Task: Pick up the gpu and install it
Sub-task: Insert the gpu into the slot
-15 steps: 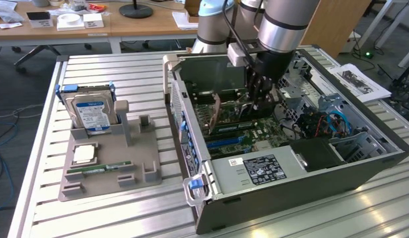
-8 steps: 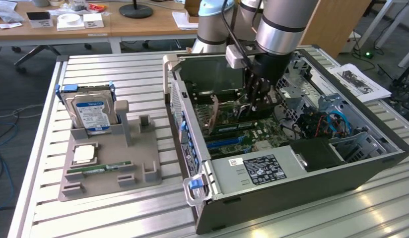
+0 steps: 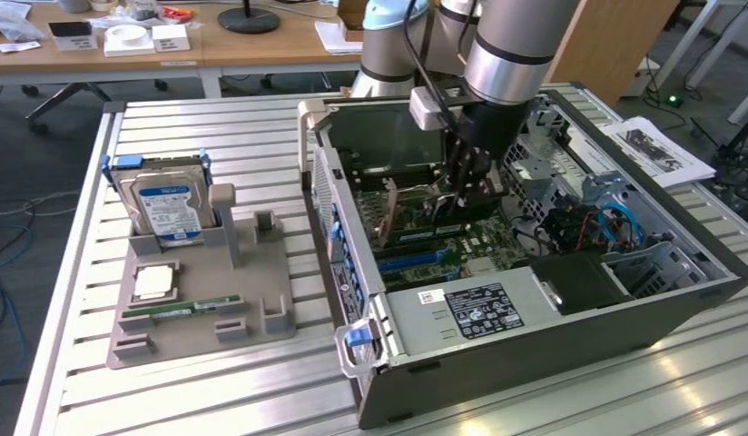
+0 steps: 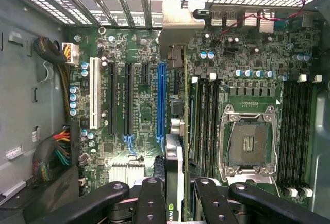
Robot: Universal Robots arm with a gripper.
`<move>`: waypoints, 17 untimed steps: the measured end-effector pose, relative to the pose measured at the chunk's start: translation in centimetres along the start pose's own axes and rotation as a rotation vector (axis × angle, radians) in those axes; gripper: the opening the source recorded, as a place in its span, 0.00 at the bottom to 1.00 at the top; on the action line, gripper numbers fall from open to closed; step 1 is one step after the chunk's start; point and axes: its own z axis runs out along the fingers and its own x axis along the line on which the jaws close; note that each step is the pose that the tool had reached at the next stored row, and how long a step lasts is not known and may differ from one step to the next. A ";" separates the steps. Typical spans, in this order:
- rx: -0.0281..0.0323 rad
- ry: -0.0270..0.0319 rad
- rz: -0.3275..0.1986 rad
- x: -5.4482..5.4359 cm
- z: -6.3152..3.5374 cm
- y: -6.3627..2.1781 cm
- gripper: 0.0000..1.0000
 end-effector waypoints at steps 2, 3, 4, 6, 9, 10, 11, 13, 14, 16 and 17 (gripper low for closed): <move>0.0000 0.0000 0.000 0.0 0.00 0.00 0.27; 0.0001 -0.0002 0.000 0.0 0.01 0.02 0.27; 0.0001 -0.0004 0.000 0.0 0.02 0.03 0.27; 0.0002 -0.0004 0.000 0.0 0.02 0.11 0.27; 0.0002 -0.0003 0.000 0.0 0.02 0.27 0.27; 0.0002 -0.0003 0.000 0.0 0.02 0.29 0.27; 0.0002 -0.0004 0.000 0.1 0.02 0.30 0.27; 0.0001 -0.0003 0.000 0.2 0.01 0.30 0.27; 0.0001 -0.0003 0.000 0.2 0.01 0.30 0.27; 0.0002 -0.0003 0.000 0.4 0.00 0.30 0.27; 0.0002 -0.0003 0.000 0.4 0.00 0.31 0.27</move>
